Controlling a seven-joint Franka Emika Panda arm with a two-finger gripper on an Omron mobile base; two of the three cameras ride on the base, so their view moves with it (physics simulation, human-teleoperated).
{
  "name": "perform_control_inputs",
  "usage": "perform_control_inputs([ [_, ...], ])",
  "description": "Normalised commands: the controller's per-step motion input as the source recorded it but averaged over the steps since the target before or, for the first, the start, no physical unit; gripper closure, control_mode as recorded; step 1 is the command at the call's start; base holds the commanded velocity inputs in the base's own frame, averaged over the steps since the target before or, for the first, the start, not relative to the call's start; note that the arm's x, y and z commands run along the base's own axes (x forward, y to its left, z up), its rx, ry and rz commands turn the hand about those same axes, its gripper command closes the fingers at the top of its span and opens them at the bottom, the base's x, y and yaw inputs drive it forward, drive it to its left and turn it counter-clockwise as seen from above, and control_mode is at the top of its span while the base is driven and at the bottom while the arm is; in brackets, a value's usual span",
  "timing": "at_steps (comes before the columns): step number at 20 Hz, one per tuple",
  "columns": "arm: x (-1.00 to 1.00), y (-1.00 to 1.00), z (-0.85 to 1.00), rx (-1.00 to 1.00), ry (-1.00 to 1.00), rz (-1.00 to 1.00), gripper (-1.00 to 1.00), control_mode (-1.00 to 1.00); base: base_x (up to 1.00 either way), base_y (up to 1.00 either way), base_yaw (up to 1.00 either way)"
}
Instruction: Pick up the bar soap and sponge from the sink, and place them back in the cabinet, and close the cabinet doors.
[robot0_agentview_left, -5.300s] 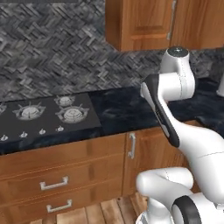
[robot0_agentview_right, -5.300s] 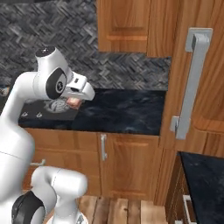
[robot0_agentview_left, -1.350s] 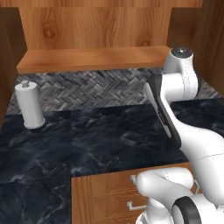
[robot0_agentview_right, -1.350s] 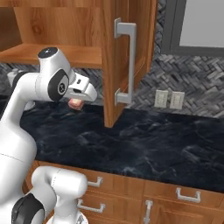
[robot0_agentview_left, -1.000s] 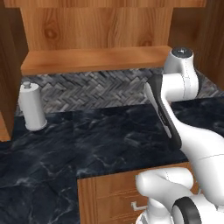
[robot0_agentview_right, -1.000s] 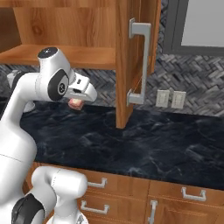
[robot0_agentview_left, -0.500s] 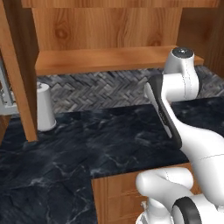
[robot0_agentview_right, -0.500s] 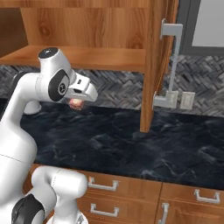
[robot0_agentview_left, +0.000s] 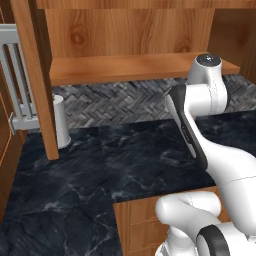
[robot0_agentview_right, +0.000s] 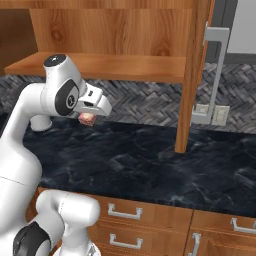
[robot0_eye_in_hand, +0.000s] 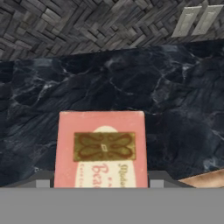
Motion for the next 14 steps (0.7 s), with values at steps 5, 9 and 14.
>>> perform_control_inputs([
  [5,0.0,0.0,0.0,0.0,0.0,0.0,1.0,1.0,0.0,0.0,0.0],
  [9,0.0,0.0,0.0,0.0,0.0,0.0,1.0,1.0,0.0,0.0,0.0],
  [14,0.0,0.0,0.0,0.0,0.0,0.0,1.0,1.0,0.0,0.0,0.0],
])
